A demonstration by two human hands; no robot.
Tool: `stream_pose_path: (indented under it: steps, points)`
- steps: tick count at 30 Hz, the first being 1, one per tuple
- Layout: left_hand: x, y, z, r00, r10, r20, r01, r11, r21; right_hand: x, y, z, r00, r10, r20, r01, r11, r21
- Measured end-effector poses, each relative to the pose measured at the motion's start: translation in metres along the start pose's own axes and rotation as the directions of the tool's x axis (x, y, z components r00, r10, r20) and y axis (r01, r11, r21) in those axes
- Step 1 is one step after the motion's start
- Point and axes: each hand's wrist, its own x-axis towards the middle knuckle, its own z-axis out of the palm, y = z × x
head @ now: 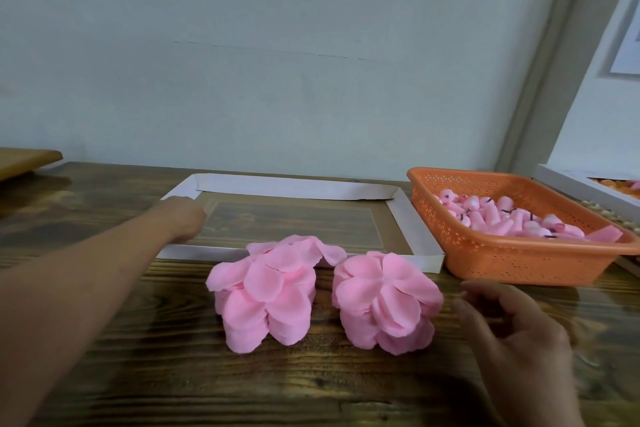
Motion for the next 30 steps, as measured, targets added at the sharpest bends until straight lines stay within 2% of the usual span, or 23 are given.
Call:
stream_pose_path:
  steps: [9,16,20,25,30]
  points:
    - [0.021,-0.005,0.013,0.999,0.007,-0.052,-0.002,0.996,0.092,-0.003,0.002,0.001,0.999,-0.024,0.036,0.025,0.999,-0.046]
    - [0.014,-0.001,0.021,0.995,0.025,0.098,-0.057,0.940,0.337,-0.002,0.002,0.002,0.998,-0.029,0.056,0.033,0.997,-0.071]
    - [0.013,0.003,0.020,0.991,0.022,0.132,-0.071,0.925,0.372,0.000,0.000,0.000,0.999,-0.026,0.047,0.030,0.997,-0.078]
    - [0.023,-0.004,0.028,0.995,-0.010,0.102,-0.021,0.953,0.302,0.003,-0.011,0.000,0.999,-0.025,0.044,0.029,0.996,-0.084]
    - [0.028,-0.003,0.031,0.993,0.006,0.119,-0.041,0.954,0.296,0.047,-0.034,-0.019,0.988,-0.147,-0.046,0.141,0.983,-0.119]
